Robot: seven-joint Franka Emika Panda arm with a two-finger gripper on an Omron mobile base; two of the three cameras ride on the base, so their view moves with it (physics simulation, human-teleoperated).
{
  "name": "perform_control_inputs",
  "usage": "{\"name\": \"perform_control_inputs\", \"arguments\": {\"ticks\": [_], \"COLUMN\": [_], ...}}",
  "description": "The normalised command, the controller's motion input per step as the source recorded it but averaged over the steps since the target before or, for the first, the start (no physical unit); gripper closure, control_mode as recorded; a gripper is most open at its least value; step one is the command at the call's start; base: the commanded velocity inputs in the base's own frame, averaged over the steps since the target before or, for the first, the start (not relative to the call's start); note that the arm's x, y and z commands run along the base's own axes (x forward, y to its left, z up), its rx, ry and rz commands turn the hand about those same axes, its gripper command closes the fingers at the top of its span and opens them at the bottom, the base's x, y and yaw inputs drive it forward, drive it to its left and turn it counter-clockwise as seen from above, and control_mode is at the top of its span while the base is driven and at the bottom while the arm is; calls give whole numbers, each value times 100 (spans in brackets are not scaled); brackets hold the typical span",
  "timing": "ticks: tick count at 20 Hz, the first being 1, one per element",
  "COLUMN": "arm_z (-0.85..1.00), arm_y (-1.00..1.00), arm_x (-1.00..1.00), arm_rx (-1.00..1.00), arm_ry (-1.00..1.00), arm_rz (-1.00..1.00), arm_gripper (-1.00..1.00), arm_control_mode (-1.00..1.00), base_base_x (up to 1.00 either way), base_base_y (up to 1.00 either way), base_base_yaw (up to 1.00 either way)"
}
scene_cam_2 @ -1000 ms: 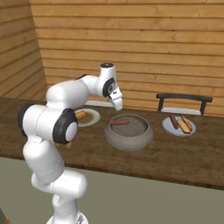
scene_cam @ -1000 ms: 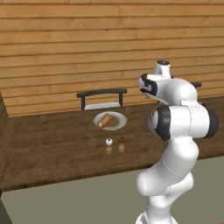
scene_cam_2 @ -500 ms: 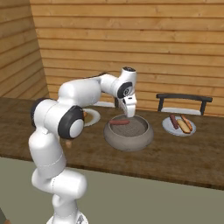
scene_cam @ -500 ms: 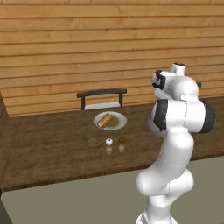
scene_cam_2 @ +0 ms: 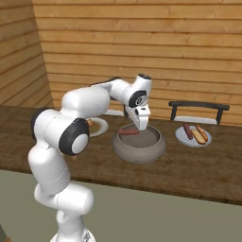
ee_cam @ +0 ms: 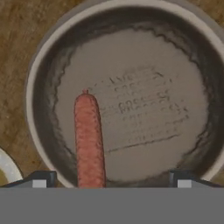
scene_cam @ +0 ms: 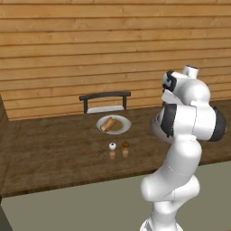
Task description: Place one bun and one sausage from the bowl on each plate.
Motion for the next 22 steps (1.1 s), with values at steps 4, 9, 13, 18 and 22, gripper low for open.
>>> {"name": "perform_control_inputs", "arguments": {"ticks": [4,9,13,18,22], "arm_z": [-34,-43,-16,-24,-28], "arm_y": [8,36,17,3,0], "arm_x": [9,11,7,2,0], "arm_rx": [0,0,0,0,0], "arm_ry": [-4,0,3,2,0], "arm_rz": [3,0,0,0,0], "arm_gripper": [-100,-100,-100,-100,-100], "arm_control_mode": [-100,-100,-100,-100,-100], "base_base_x": [0,0,0,0,0], "base_base_y": [0,0,0,0,0], "base_base_yaw": [0,0,0,0,0]}}
